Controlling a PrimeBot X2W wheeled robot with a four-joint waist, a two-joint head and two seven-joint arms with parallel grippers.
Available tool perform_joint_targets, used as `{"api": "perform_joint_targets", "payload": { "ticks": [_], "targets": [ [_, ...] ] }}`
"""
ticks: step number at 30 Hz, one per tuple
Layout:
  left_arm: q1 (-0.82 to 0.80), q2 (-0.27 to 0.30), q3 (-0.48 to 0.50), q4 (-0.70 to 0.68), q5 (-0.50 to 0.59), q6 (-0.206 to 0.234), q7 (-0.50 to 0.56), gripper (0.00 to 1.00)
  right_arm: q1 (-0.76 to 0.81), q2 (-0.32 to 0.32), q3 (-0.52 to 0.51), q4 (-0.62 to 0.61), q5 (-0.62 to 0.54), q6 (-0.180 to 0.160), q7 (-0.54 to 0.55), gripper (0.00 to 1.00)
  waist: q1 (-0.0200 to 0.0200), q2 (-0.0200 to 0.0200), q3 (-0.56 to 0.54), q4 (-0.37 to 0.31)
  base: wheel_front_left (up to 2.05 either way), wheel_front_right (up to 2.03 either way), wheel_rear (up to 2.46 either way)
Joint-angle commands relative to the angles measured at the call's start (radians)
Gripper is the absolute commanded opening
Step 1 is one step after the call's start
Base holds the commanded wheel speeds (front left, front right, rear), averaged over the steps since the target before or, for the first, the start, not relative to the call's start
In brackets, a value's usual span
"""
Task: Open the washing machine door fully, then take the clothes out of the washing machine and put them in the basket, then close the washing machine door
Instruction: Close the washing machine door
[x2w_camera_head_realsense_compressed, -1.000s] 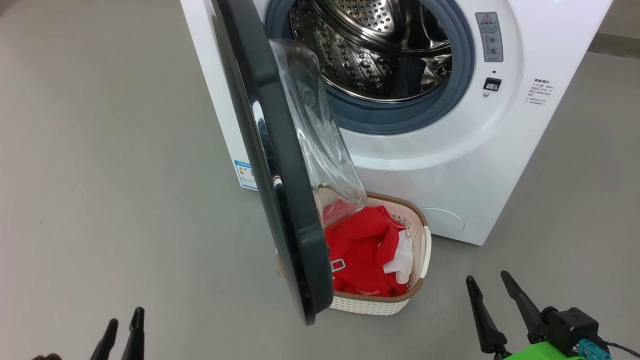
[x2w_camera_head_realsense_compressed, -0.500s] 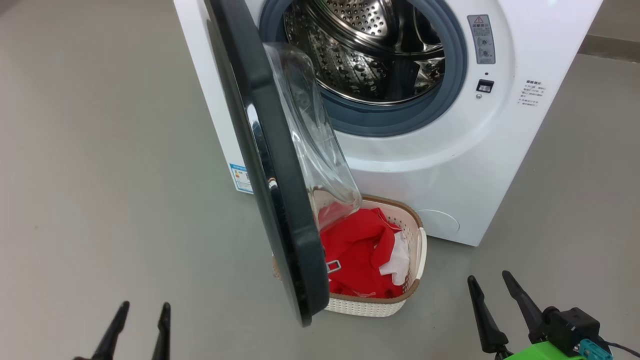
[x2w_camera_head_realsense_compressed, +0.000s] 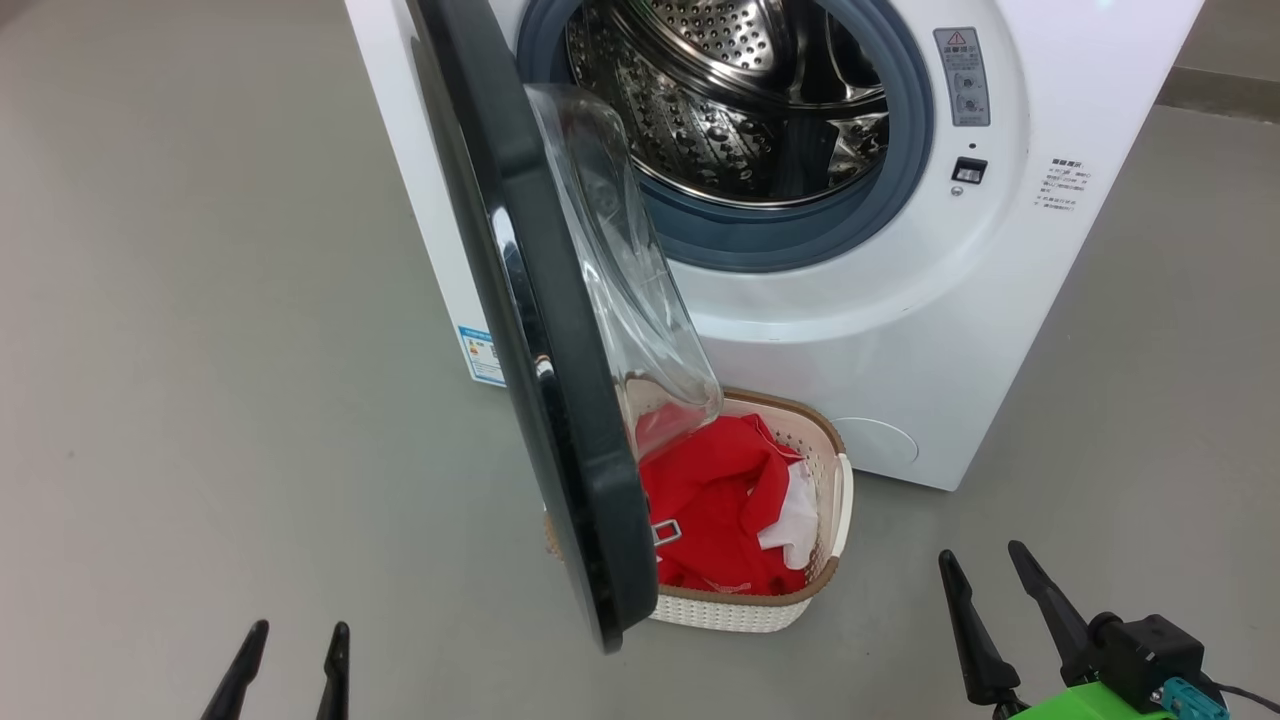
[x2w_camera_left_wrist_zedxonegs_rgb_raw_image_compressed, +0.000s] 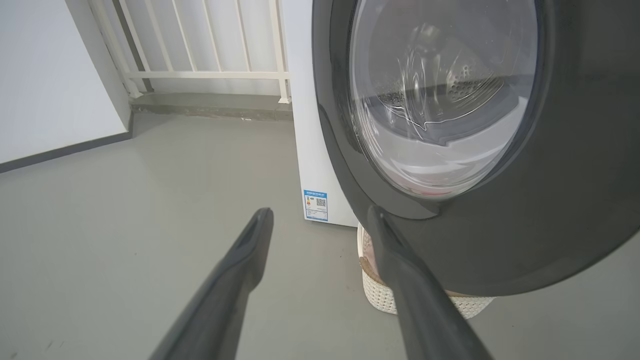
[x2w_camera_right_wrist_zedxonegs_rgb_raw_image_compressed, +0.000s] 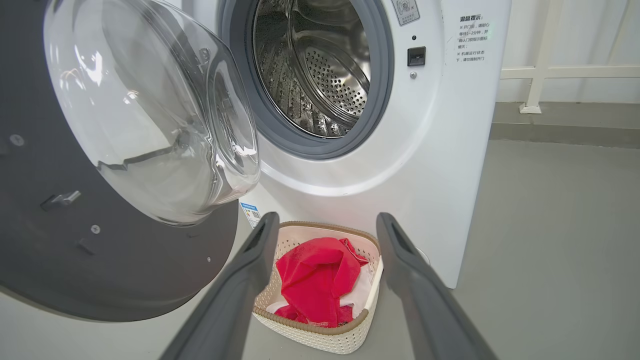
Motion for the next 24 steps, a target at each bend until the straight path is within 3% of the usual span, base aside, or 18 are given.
{"api": "perform_joint_targets", "payload": {
  "ticks": [1,5,6,7,8,13,19,24],
  "targets": [
    [-0.02,0.006,0.036,-0.022,-0.007,-0.005,-0.012,1.0,-0.013,-0.007,0.016,-0.022,0.007,0.007,-0.006,1.0,0.0,0.0,0.001,0.0,0.0,0.0,0.0],
    [-0.032,-0.007,0.042,-0.022,-0.088,-0.005,-0.012,1.0,-0.014,-0.007,0.014,-0.022,0.008,0.007,-0.006,1.0,0.0,0.0,0.001,-0.001,0.0,0.0,0.0],
    [-0.037,-0.007,0.035,-0.018,-0.123,-0.005,-0.012,0.47,-0.014,-0.007,0.014,-0.022,0.009,0.007,-0.006,1.0,0.0,0.0,0.001,-0.001,0.0,0.0,0.0],
    [-0.047,-0.007,0.033,-0.023,-0.175,-0.005,-0.012,0.15,-0.015,-0.007,0.014,-0.021,0.009,0.007,-0.006,1.0,0.0,0.0,0.001,0.0,0.0,0.0,0.0],
    [-0.055,0.005,0.033,-0.028,-0.211,-0.005,-0.012,0.0,-0.015,-0.007,0.013,-0.021,0.01,0.007,-0.006,1.0,0.0,0.0,0.002,0.0,0.0,0.0,0.0],
    [-0.102,0.077,-0.028,-0.029,-0.49,-0.005,-0.012,0.0,-0.019,-0.007,0.015,-0.02,0.011,0.007,-0.006,1.0,0.0,0.0,0.005,-0.002,0.0,0.0,0.0],
    [-0.168,0.199,-0.125,-0.078,-1.001,-0.005,-0.001,0.0,-0.024,-0.007,0.02,-0.022,0.018,0.007,-0.006,1.0,0.0,0.0,0.015,-0.012,0.0,0.0,0.0],
    [-0.206,0.287,-0.14,-0.189,-1.392,-0.005,0.171,0.0,-0.03,-0.007,0.019,-0.023,0.019,0.007,-0.006,1.0,0.0,0.0,0.031,-0.025,0.0,0.0,0.0]
  ]
}}
